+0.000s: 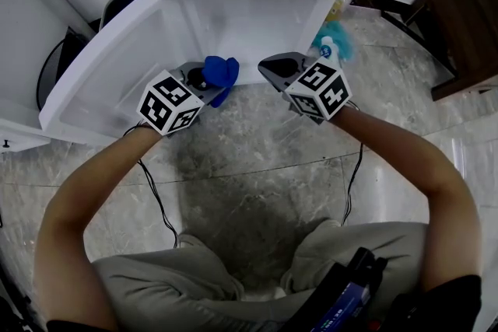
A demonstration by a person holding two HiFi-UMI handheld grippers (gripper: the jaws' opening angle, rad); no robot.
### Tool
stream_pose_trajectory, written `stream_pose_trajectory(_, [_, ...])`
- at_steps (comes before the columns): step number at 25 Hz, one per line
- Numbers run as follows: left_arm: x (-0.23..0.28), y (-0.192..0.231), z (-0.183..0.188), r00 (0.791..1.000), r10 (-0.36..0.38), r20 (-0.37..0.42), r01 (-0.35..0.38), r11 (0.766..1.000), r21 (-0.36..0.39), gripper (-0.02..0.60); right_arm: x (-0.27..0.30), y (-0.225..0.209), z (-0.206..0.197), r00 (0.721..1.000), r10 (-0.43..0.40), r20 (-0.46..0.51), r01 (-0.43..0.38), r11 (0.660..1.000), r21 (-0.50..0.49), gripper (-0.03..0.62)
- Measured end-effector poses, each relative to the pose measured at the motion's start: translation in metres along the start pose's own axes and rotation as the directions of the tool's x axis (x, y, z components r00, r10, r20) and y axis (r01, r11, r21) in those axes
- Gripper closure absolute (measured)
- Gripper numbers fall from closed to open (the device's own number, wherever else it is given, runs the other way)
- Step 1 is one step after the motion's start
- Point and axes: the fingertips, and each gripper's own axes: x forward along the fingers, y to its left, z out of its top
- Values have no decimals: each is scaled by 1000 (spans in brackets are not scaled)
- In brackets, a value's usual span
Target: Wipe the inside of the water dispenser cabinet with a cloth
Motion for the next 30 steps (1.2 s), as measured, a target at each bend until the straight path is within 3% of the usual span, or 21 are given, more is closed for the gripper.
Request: stream_pose_trajectory(30, [4,0,0,1000,-11,-8,11,1000,18,495,5,20,-8,997,49,-52,-52,997,-52,595])
